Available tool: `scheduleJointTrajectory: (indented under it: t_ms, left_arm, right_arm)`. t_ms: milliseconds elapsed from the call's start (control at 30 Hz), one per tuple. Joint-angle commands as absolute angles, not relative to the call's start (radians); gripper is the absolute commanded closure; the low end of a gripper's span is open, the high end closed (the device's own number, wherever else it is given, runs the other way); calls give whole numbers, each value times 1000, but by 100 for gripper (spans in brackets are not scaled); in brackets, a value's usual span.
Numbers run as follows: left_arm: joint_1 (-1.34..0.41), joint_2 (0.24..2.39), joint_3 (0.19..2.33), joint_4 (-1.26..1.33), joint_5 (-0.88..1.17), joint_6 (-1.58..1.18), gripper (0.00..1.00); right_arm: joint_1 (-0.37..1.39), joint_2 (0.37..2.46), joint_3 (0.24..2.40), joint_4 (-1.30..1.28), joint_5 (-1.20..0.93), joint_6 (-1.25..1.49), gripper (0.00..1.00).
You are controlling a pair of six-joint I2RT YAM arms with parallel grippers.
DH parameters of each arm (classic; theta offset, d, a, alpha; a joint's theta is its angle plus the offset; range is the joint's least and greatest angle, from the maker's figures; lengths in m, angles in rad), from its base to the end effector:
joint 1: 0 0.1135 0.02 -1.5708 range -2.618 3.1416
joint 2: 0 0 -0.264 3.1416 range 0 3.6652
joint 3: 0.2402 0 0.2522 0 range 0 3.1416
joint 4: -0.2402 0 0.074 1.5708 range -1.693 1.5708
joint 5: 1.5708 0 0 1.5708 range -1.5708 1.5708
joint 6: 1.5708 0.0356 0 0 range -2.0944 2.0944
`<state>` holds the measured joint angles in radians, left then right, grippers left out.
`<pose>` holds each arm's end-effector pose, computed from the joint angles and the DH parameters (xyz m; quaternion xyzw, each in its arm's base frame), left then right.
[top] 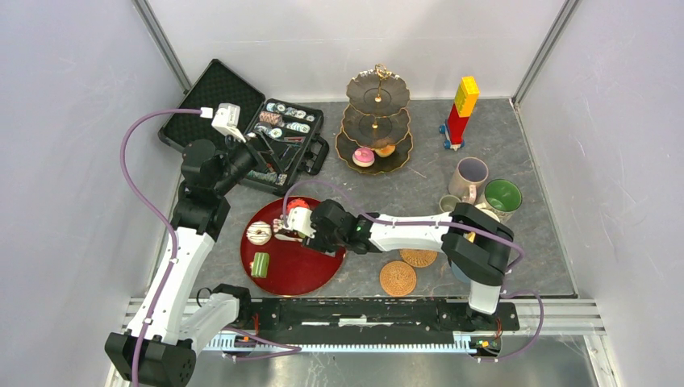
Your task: Serve the afternoon tea
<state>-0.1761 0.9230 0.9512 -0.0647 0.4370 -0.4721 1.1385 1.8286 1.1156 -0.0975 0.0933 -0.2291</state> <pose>0.2042 -0.0516 0.3870 0.0452 0.7173 -0.3637 0.5926 0.1653 0.3502 0.1746 -0.5726 0.7300 0.1239 0.3520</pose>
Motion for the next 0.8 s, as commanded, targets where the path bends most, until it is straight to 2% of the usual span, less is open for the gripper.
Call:
scheduleJointTrajectory:
  t_ms: [0,367,500,600,767]
  left_arm:
    - [-179,922,977,-23,469,-518,0]
    - [-179,922,977,-17,475,-524,0]
    - [-179,922,976,-17,476,-524,0]
    - [-179,922,976,-15,477,-526,0]
    - [-179,923,974,-14,476,-526,0]
  right_arm:
    - [1137,1860,1196,-96,63,-242,41]
    - [1136,1917,1258,-112,31,-241,43]
    - [1136,1911,1256,-118,30,-236,50]
    - [1136,1877,1240,-118,23,-229,60]
    - [1137,1778,1186,-114,26,-206,62]
